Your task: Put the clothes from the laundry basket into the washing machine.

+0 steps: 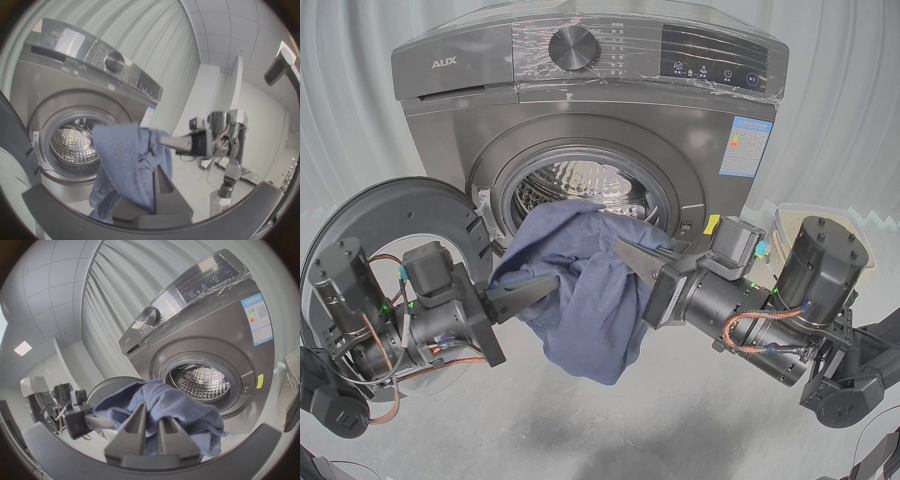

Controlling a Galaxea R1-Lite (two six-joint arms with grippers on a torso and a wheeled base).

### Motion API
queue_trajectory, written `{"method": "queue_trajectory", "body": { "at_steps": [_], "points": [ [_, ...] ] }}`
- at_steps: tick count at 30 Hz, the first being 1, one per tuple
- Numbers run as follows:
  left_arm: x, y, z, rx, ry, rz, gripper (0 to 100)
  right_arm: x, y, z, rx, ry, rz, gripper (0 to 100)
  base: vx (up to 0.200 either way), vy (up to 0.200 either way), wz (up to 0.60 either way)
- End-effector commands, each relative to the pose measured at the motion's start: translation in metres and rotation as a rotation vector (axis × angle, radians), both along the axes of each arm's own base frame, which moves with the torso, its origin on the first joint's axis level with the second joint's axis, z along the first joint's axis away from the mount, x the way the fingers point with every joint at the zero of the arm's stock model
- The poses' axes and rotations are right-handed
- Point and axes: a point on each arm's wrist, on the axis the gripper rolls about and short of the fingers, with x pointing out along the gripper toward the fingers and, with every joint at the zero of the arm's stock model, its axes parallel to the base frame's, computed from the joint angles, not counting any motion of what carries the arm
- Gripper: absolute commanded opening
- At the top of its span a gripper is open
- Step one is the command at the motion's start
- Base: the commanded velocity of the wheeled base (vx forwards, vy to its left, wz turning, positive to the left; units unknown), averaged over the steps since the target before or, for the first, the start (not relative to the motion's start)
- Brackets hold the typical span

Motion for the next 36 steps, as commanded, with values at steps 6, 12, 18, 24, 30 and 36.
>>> {"method": "queue_trajectory", "body": {
  "at_steps": [6,12,18,24,30,36],
  "points": [
    [-0.031,0.019,0.031,-0.11,-0.067,-0.002,0,-0.002,-0.003,-0.036,-0.115,0.086,0.003,100,0.0,0.0,0.0],
    [-0.021,0.015,0.028,-0.105,-0.049,0.04,0,-0.005,-0.01,-0.06,-0.196,0.139,0.003,100,0.0,0.0,0.0],
    [-0.013,0.012,0.031,-0.119,-0.05,0.12,0,-0.001,-0.014,-0.066,-0.243,0.124,-0.016,100,0.0,0.0,0.0],
    [-0.012,0.012,0.032,-0.122,-0.051,0.124,0,0.0,-0.018,-0.069,-0.263,0.122,-0.024,100,0.0,0.0,0.0],
    [-0.01,0.011,0.038,-0.139,-0.07,0.143,0,0.002,-0.021,-0.072,-0.275,0.131,-0.037,100,0.0,0.0,0.0],
    [-0.003,0.009,0.044,-0.16,-0.083,0.197,0,0.003,-0.025,-0.085,-0.336,0.148,-0.038,100,0.0,0.0,0.0]
  ]
}}
